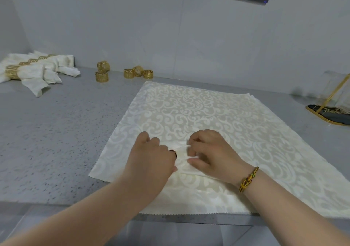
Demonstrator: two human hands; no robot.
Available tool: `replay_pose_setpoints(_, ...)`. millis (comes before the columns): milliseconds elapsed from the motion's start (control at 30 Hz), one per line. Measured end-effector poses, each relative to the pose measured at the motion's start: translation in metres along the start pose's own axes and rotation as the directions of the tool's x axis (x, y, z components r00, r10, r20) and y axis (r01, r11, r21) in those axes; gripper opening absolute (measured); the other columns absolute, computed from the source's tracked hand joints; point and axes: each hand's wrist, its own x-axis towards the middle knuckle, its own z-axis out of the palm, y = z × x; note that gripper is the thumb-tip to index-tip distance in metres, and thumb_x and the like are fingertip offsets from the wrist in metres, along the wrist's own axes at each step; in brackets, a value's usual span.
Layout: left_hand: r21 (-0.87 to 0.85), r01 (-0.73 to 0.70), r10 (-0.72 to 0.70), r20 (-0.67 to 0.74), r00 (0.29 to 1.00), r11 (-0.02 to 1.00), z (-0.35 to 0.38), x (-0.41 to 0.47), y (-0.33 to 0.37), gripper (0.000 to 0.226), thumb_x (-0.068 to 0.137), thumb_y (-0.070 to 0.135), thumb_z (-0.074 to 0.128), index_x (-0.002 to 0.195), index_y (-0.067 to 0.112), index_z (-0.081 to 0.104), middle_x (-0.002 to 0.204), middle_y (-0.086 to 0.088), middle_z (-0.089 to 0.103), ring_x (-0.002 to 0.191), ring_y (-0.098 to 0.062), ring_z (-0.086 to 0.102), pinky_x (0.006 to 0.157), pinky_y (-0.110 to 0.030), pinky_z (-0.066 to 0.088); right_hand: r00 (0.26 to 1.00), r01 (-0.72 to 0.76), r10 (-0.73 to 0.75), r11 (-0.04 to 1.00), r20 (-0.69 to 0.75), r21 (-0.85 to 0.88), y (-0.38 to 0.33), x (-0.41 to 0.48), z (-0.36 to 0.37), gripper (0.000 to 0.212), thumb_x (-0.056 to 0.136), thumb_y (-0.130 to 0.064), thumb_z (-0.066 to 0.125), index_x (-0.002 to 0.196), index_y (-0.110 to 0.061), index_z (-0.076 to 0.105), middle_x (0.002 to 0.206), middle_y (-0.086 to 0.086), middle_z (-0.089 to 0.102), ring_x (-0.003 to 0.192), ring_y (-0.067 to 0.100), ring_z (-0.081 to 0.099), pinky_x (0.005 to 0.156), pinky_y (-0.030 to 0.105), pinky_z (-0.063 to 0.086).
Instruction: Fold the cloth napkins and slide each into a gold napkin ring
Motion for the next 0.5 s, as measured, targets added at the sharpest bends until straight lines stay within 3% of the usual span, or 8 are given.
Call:
replay_pose_setpoints(67, -0.032, 0.008, -0.009, -0.032, 0.999, 0.999, -0.01, 0.002, 0.008, 0.025, 0.047, 0.029, 0.086, 0.056, 0.018, 0.066, 0.06, -0.002, 0.058, 0.065, -0.023, 0.058, 0.08, -0.033, 0.029, 0.999, -0.009, 0.007, 0.998, 0.042, 0.055, 0.0, 0.001, 0.001, 0.022, 0.076, -0.03, 0.054, 0.066, -0.011, 0.058, 0.105, 0.011, 0.064, 0.108, 0.009, 0.049, 0.102, 0.025, 0.025)
replay_pose_setpoints(133, 0.027, -0.002, 0.0, 0.063, 0.998, 1.0, -0.01, 0.005, 0.015, 0.018, 0.075, 0.019, 0.066, 0.092, 0.015, 0.068, 0.101, -0.01, 0.058, 0.106, -0.028, 0.05, 0.107, -0.04, 0.018, 0.99, -0.068, 0.05, 0.989, 0.133, 0.13, -0.001, 0.003, -0.002, 0.023, 0.078, -0.032, 0.053, 0.067, -0.012, 0.054, 0.118, 0.01, 0.062, 0.12, 0.005, 0.046, 0.107, 0.018, 0.011)
replay_pose_setpoints(167, 0.053, -0.069, 0.067, 0.042, 0.997, 0.996, -0.001, 0.009, 0.018, 0.028, 0.087, 0.015, 0.049, 0.113, 0.012, 0.06, 0.125, -0.012, 0.046, 0.125, -0.029, 0.034, 0.114, -0.042, 0.003, 0.982, -0.093, 0.065, 0.984, 0.178, 0.154, -0.002, 0.003, -0.004, 0.024, 0.079, -0.037, 0.049, 0.068, -0.016, 0.05, 0.118, 0.007, 0.062, 0.117, -0.002, 0.045, 0.109, 0.014, 0.008)
replay_pose_setpoints(200, 0.02, -0.071, 0.068, 0.118, 0.991, 0.997, -0.005, 0.012, 0.022, 0.035, 0.092, 0.014, 0.039, 0.125, 0.01, 0.051, 0.14, -0.012, 0.032, 0.135, -0.029, 0.02, 0.114, -0.043, -0.006, 0.977, -0.102, 0.067, 0.981, 0.203, 0.167, -0.003, 0.003, -0.005, 0.027, 0.078, -0.044, 0.048, 0.07, -0.018, 0.046, 0.112, 0.003, 0.062, 0.112, -0.008, 0.043, 0.11, 0.014, 0.008)
replay_pose_setpoints(233, 0.034, -0.077, 0.071, 0.151, 0.986, 0.996, -0.006, 0.014, 0.022, 0.037, 0.094, 0.015, 0.036, 0.129, 0.01, 0.047, 0.147, -0.011, 0.023, 0.138, -0.028, 0.014, 0.114, -0.041, -0.008, 0.971, -0.114, 0.074, 0.979, 0.229, 0.169, -0.004, 0.003, -0.007, 0.032, 0.077, -0.049, 0.05, 0.071, -0.017, 0.043, 0.104, -0.002, 0.061, 0.11, -0.011, 0.041, 0.112, 0.018, 0.009)
replay_pose_setpoints(267, 0.026, -0.071, 0.066, 0.16, 0.985, 0.997, -0.005, 0.016, 0.017, 0.036, 0.094, 0.018, 0.037, 0.128, 0.012, 0.049, 0.148, -0.009, 0.024, 0.139, -0.025, 0.017, 0.115, -0.038, -0.004, 0.96, -0.131, 0.086, 0.979, 0.267, 0.156, -0.005, 0.004, -0.008, 0.037, 0.076, -0.05, 0.056, 0.073, -0.016, 0.043, 0.098, -0.006, 0.057, 0.113, -0.013, 0.04, 0.113, 0.021, 0.008)
replay_pose_setpoints(400, -0.467, 0.059, 0.032, 0.185, 0.982, 0.882, 0.012, 0.019, -0.016, 0.004, 0.089, 0.028, 0.054, 0.087, 0.025, 0.054, 0.125, 0.005, 0.054, 0.117, -0.014, 0.048, 0.097, -0.023, 0.034, 0.925, -0.147, 0.118, 0.988, 0.362, 0.056, -0.01, 0.008, -0.013, 0.035, 0.079, -0.037, 0.067, 0.081, -0.015, 0.041, 0.094, -0.013, 0.052, 0.131, -0.001, 0.033, 0.106, 0.015, 0.006)
replay_pose_setpoints(500, -0.599, 0.021, 0.078, 0.138, 0.987, 0.8, 0.018, 0.018, -0.028, 0.024, 0.086, 0.03, 0.06, 0.068, 0.033, 0.044, 0.133, 0.014, 0.048, 0.12, -0.006, 0.045, 0.092, -0.018, 0.032, 0.937, -0.145, 0.12, 0.988, 0.328, 0.054, -0.015, 0.011, -0.014, 0.029, 0.081, -0.03, 0.066, 0.079, -0.014, 0.042, 0.09, -0.01, 0.054, 0.124, 0.012, 0.046, 0.099, 0.017, 0.023)
